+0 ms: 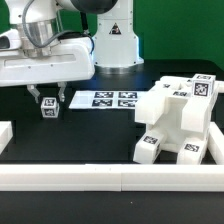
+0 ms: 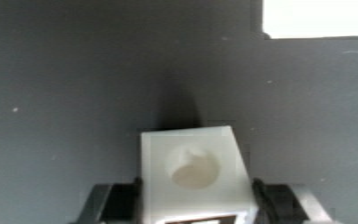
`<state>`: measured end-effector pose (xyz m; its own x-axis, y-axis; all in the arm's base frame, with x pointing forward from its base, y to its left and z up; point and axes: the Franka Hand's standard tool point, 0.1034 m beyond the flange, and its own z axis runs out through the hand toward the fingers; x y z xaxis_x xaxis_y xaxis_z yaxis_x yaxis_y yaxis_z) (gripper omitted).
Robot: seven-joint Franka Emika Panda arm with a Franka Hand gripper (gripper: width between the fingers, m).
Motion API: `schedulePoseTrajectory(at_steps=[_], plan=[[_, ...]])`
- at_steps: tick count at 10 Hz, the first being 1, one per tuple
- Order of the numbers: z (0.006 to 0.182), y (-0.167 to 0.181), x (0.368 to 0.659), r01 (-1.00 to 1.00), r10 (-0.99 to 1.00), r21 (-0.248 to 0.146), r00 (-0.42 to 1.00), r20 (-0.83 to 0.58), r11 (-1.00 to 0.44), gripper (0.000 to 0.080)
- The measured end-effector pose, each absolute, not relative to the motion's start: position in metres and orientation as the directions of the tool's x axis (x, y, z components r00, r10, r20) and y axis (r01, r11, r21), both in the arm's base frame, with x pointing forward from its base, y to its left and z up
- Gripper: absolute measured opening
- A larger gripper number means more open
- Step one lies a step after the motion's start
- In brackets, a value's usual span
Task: Assemble chair
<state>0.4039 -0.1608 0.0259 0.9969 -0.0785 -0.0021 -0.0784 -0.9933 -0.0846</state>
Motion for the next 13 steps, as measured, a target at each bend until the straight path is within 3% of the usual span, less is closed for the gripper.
schedulePoseTrajectory(at_steps=[2,3,4,8,10,12,13], plan=[[0.025,-0.163,0.403,-0.085,-0.085,-0.084,0.996,-0.004,-0.993,0.0288],[0.025,-0.163,0.403,-0.085,-0.085,-0.084,0.996,-0.004,-0.993,0.0479],[0.025,-0.163,0.403,-0.085,-0.085,-0.084,0.996,-0.005,-0.993,0.0614],[0.027,-0.167,0.406,-0.07,-0.067,-0.082,0.997,-0.032,-0.994,0.0648],[0.034,-0.174,0.414,-0.056,-0.052,-0.061,0.996,-0.072,-0.997,0.0649],[0.04,-0.161,0.432,-0.085,-0.077,-0.043,0.985,-0.151,-0.995,0.0649],[0.04,-0.156,0.438,-0.107,-0.095,-0.052,0.977,-0.191,-0.993,0.0649]])
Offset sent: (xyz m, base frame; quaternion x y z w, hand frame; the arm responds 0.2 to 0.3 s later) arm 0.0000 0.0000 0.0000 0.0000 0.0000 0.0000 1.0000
